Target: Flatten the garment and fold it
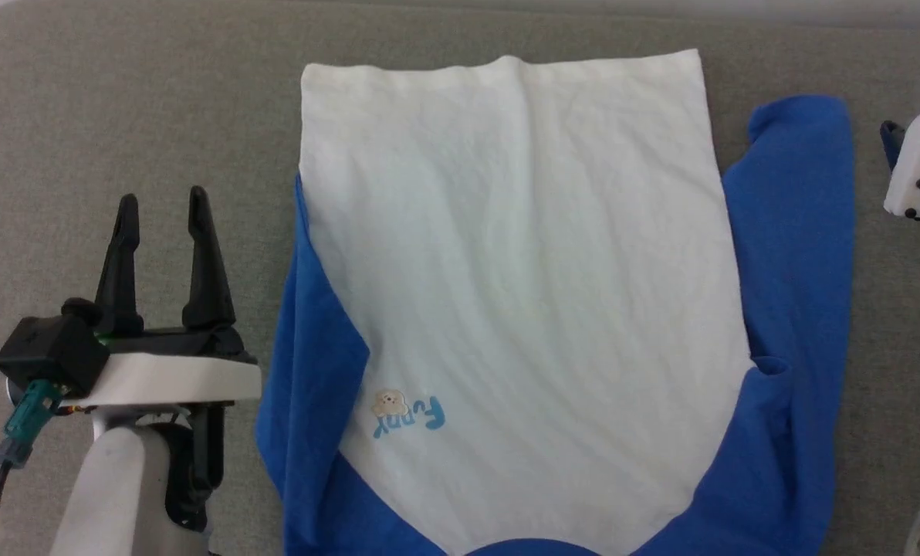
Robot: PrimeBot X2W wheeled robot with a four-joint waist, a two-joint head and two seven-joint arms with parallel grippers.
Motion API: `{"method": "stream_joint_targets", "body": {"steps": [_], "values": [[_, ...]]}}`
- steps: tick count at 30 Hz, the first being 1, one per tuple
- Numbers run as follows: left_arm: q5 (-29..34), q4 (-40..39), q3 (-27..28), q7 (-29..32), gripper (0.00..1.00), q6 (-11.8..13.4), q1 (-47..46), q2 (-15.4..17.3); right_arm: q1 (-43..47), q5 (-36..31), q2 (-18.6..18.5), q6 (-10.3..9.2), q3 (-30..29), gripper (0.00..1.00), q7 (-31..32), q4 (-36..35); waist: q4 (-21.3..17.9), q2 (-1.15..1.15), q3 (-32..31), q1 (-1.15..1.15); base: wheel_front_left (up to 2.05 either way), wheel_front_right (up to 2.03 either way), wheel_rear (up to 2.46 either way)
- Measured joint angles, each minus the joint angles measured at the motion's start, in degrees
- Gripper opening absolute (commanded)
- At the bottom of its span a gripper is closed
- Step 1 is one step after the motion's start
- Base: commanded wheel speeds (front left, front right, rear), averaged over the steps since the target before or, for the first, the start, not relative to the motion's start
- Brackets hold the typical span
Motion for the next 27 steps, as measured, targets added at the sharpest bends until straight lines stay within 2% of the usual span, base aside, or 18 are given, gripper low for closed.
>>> {"method": "stream_joint_targets", "body": {"steps": [7, 16, 17, 18, 19, 23, 27], "values": [[2.1, 0.1, 1.0, 0.0, 1.00, -2.9, -1.7, -3.0, -3.9, -5.8, -1.6, 0.00, 0.3, 1.00, -0.8, 5.7, 2.5, 0.00, 5.2, -0.01, 0.00, 0.00, 0.00], [3.6, 2.1, 3.0, 0.0, 1.00, -5.9, -1.7, -5.1, -6.9, -7.8, -2.9, 0.00, 0.7, 1.00, -1.5, 10.1, 4.9, 0.00, 8.4, -0.02, 0.00, 0.00, 0.00], [3.8, 2.4, 3.3, 0.0, 1.00, -6.2, -1.7, -5.3, -7.1, -7.7, -2.9, 0.00, 0.6, 0.50, -1.1, 10.7, 4.9, 0.00, 8.3, -0.02, 0.00, 0.00, 0.00], [4.0, 2.7, 3.6, 0.0, 1.00, -6.5, -1.7, -5.5, -7.3, -7.6, -2.9, 0.01, 0.5, 0.16, -0.9, 11.0, 4.8, 0.00, 8.2, -0.02, 0.00, 0.00, 0.00], [4.0, 2.9, 3.8, 0.0, 1.00, -6.6, -1.7, -5.7, -7.5, -7.3, -2.9, 0.01, 0.4, 0.00, -0.9, 11.4, 4.8, 0.00, 8.1, -0.03, 0.00, 0.00, 0.00], [4.6, 3.8, 4.5, 0.0, 1.00, -7.5, -1.7, -6.1, -7.1, -5.7, -3.2, 0.07, -1.1, 0.00, -2.6, 11.9, 4.1, 0.00, 6.7, -0.02, 0.00, 0.00, 0.00], [5.2, 4.7, 5.9, 0.0, 1.00, -7.7, -1.6, -6.6, -5.3, -0.4, -3.8, 0.07, -2.1, 0.00, -7.0, 10.8, 3.4, 0.00, 4.3, -0.02, 0.00, 0.00, 0.00]]}}
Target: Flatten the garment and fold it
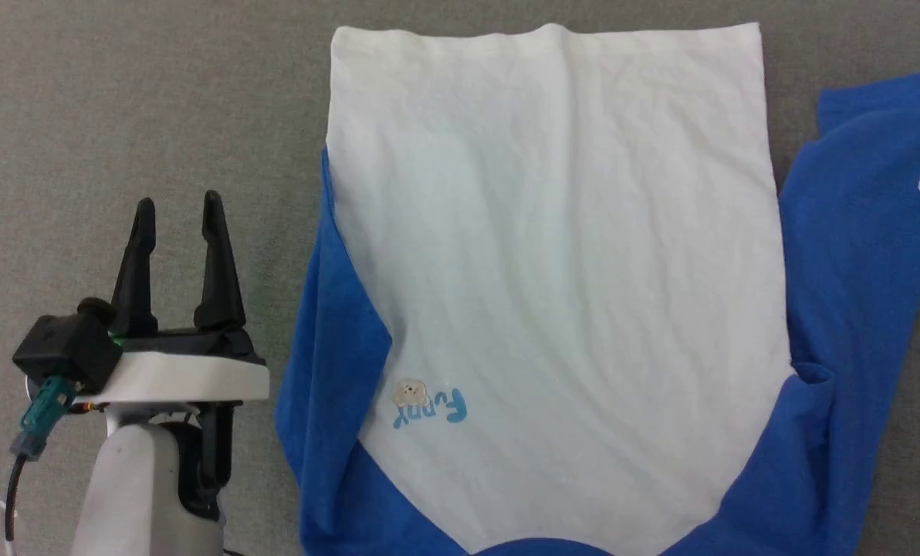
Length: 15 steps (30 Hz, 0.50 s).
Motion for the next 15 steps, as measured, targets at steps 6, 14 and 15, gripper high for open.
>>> {"method": "stream_joint_targets", "body": {"steps": [6, 14, 15], "values": [[0.2, 0.7, 1.9, 0.0, 1.00, -0.4, 2.7, -0.6, 9.3, 7.1, -4.8, 0.00, -2.6, 0.00, -1.7, -5.4, -1.5, 0.00, -4.8, -0.01, 0.00, 0.00, 0.00], [0.4, 0.8, 3.8, 0.0, 1.00, -0.4, 7.4, -0.8, 23.4, 10.5, -7.2, -0.01, -10.0, 0.00, 2.5, -15.4, -4.4, 0.00, -11.5, -0.02, 0.00, 0.00, 0.00], [0.4, 0.8, 3.9, 0.0, 1.00, -0.4, 7.8, -0.8, 24.7, 10.5, -7.1, -0.01, -11.0, 0.00, 3.0, -16.6, -4.9, 0.00, -12.2, -0.02, 0.00, 0.00, 0.00]]}}
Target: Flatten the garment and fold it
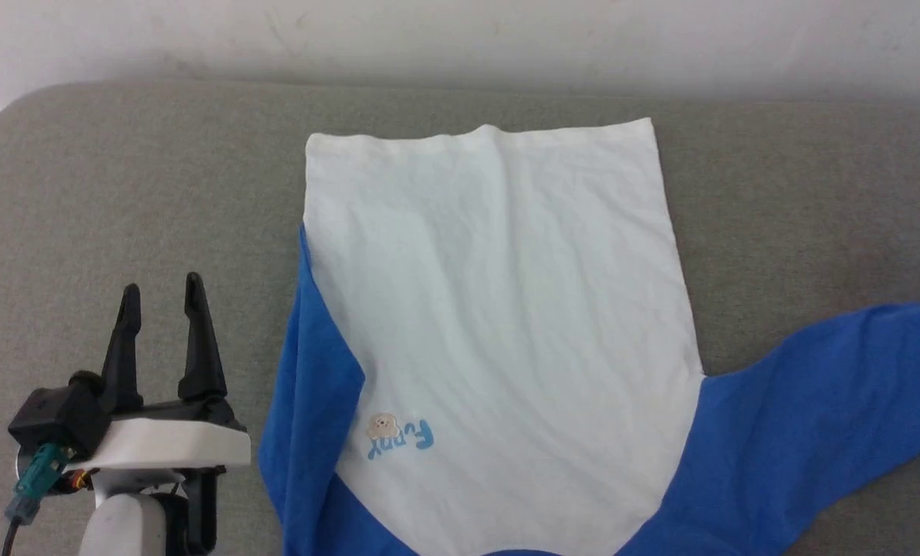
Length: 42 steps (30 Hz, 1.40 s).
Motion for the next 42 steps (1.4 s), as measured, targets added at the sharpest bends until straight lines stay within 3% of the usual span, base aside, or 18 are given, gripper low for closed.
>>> {"method": "stream_joint_targets", "body": {"steps": [8, 13, 22, 29, 35, 42], "values": [[0.0, -0.3, -0.2, 0.0, 1.00, 0.0, 2.4, -0.3, 5.5, -2.3, 0.6, 0.00, -7.3, 0.00, 2.8, -6.1, -2.8, 0.00, -5.0, 0.00, 0.00, 0.00, 0.00], [0.0, -0.5, -0.3, 0.0, 1.00, 0.1, 3.3, -0.3, 7.2, -1.8, 1.9, -0.01, -4.1, 0.00, 3.5, -10.5, -3.6, 0.00, -6.8, 0.01, 0.00, 0.00, 0.00], [-0.2, -1.1, -0.6, 0.5, 1.00, 0.4, 5.0, -0.3, 12.2, 8.0, 3.5, -0.04, 15.6, 0.00, 3.4, -25.0, -3.4, 0.00, -8.9, 0.01, 0.00, 0.00, 0.00], [-0.2, -1.9, -1.1, 1.2, 1.00, 0.6, 5.4, -0.2, 13.7, 15.1, 6.2, -0.05, 35.4, 0.00, 4.6, -33.2, -2.3, 0.00, -9.6, 0.02, 0.00, 0.00, 0.00], [-0.2, -2.5, -1.6, 1.7, 1.00, 0.8, 5.4, -0.1, 11.5, 19.3, 9.9, -0.05, 50.0, 0.00, 3.4, -31.3, -0.9, 0.00, -9.5, 0.02, 0.00, 0.00, 0.00], [-0.5, -2.3, -2.9, 2.0, 1.00, 0.8, 5.3, -0.3, 5.5, 20.8, 14.5, -0.05, 60.6, 0.00, -1.0, -20.4, 1.9, 0.00, -8.7, 0.02, 0.00, 0.00, 0.00]]}}
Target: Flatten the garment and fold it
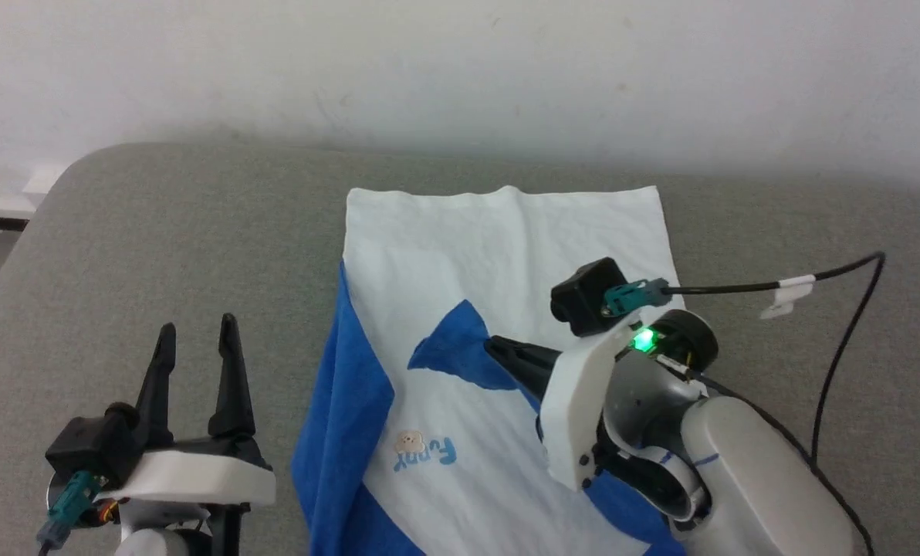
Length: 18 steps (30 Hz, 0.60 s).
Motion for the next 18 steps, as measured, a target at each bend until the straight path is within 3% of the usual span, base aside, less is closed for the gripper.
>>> {"method": "stream_joint_targets", "body": {"steps": [10, 11, 12, 18], "values": [[-0.6, 0.7, -0.5, -0.2, 1.00, 0.0, -0.2, -0.1, -5.9, 0.7, 2.4, 0.00, 7.2, 0.00, -4.7, 17.0, 3.5, 0.00, 2.4, 0.00, 0.00, 0.00, 0.00], [-0.6, 0.8, -0.5, -0.2, 1.00, 0.0, -0.2, -0.1, -6.0, 1.0, 2.5, 0.00, 7.6, 0.25, -4.9, 18.4, 3.7, 0.00, 2.7, 0.01, 0.00, 0.00, 0.00], [-0.7, 0.9, -0.5, -0.2, 1.00, 0.0, -0.2, 0.0, -6.0, 1.8, 2.5, 0.00, 8.0, 1.00, -5.0, 19.5, 3.9, 0.00, 2.9, 0.01, 0.00, 0.00, 0.00], [-0.9, 1.2, -0.6, -0.4, 1.00, 0.2, -0.4, 0.0, -8.0, 8.6, 2.6, 0.00, 6.1, 1.00, -8.6, 18.8, 3.5, 0.00, 3.3, 0.01, 0.00, 0.00, 0.00]]}}
